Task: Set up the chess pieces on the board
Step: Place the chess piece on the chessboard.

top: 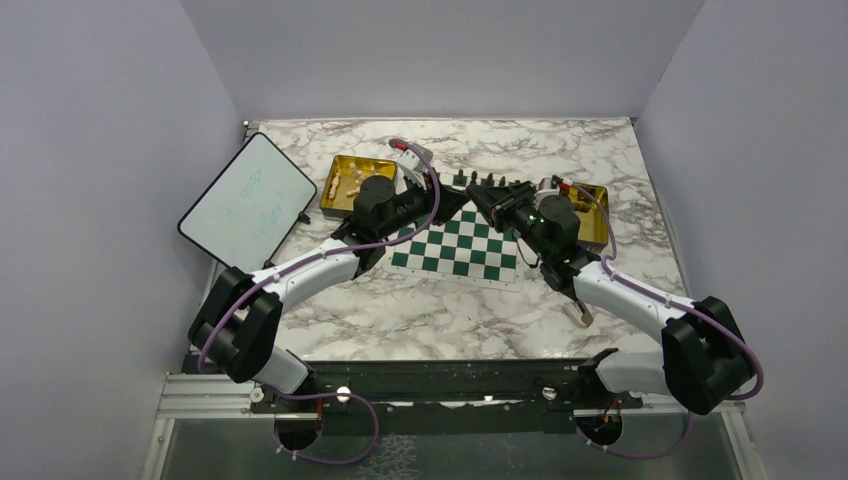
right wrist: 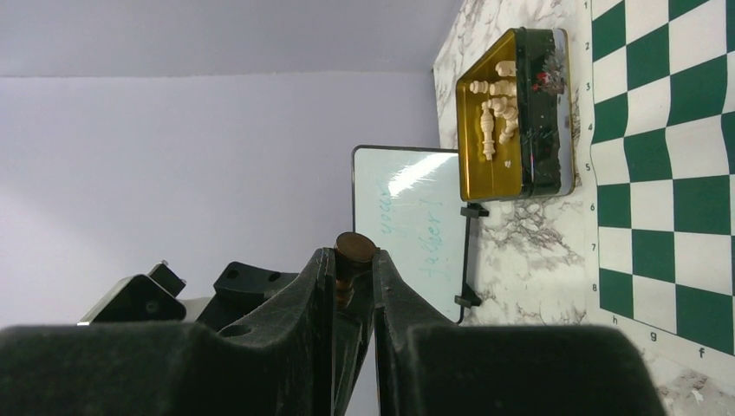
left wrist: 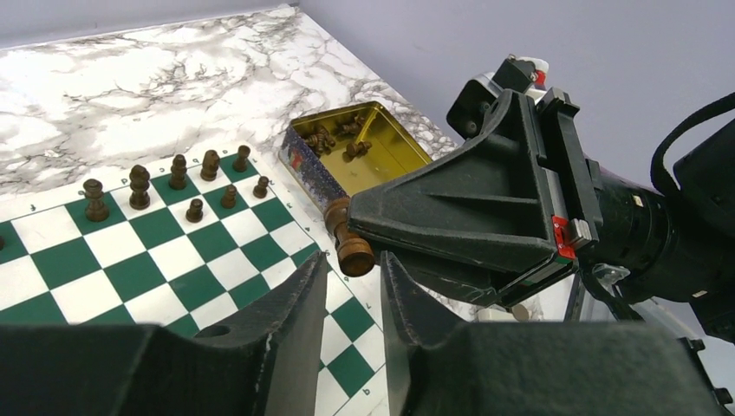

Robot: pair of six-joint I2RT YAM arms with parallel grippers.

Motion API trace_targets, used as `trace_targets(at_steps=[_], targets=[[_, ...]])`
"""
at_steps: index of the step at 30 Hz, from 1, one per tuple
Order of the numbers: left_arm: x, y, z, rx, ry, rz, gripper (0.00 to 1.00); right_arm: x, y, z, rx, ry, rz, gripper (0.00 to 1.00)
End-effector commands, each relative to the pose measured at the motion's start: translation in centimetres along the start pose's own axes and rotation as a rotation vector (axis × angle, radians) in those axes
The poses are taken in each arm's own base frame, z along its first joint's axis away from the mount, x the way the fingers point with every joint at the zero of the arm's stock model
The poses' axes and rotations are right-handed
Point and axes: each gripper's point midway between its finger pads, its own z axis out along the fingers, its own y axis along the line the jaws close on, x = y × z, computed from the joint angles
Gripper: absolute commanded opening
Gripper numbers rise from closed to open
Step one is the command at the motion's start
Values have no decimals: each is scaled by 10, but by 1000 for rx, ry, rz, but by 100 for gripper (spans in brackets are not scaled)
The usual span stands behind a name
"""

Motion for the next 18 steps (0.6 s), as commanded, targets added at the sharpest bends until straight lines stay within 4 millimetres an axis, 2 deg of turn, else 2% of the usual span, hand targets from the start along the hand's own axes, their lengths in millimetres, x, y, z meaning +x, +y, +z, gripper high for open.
trace_targets(at_steps=[1, 6, 13, 16, 18], targets=[[-19, -4, 3, 3, -65, 34, 31, -4, 1, 1, -21, -12, 6, 13], [-18, -4, 5, 11, -59, 30, 29, -4, -1, 1, -14, -13, 8, 13], [-19, -5, 6, 17, -60, 35, 11, -3, -3, 2, -12, -8, 6, 13], [-20, -3, 5, 2, -67, 34, 9, -3, -5, 1, -9, -8, -9, 14], [-21, -1, 3, -10, -73, 23, 9, -2, -11, 0, 3, -6, -30, 19]])
